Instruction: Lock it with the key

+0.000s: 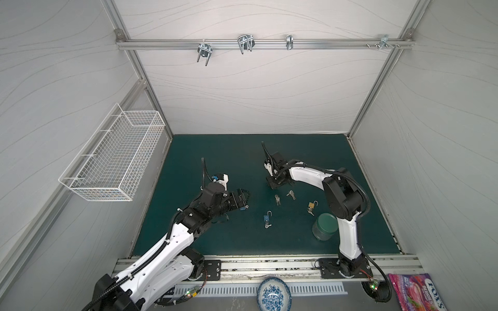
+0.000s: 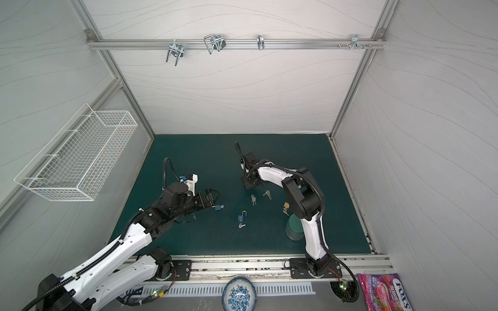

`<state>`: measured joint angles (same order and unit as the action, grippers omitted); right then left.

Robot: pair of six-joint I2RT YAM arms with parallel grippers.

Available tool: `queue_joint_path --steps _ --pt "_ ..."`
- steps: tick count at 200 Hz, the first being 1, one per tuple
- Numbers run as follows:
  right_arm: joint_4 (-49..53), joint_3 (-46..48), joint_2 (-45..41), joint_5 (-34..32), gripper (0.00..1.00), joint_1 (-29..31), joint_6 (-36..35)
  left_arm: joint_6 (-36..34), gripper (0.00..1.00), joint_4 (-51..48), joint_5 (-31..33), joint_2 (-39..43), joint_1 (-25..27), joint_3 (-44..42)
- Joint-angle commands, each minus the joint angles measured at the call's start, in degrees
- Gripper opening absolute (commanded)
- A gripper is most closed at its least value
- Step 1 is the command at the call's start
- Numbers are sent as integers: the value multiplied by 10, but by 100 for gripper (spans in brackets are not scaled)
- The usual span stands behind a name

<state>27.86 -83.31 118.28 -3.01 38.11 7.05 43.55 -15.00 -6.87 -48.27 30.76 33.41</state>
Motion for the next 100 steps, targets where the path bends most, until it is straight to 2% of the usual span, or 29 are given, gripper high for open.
queue_joint_path --steps 1,100 --pt "22 -13 11 -12 8 -5 -8 5 99 17 9 0 -3 -1" --pt "33 -31 -11 3 41 -6 -8 -9 99 -53 66 -16 -3 28"
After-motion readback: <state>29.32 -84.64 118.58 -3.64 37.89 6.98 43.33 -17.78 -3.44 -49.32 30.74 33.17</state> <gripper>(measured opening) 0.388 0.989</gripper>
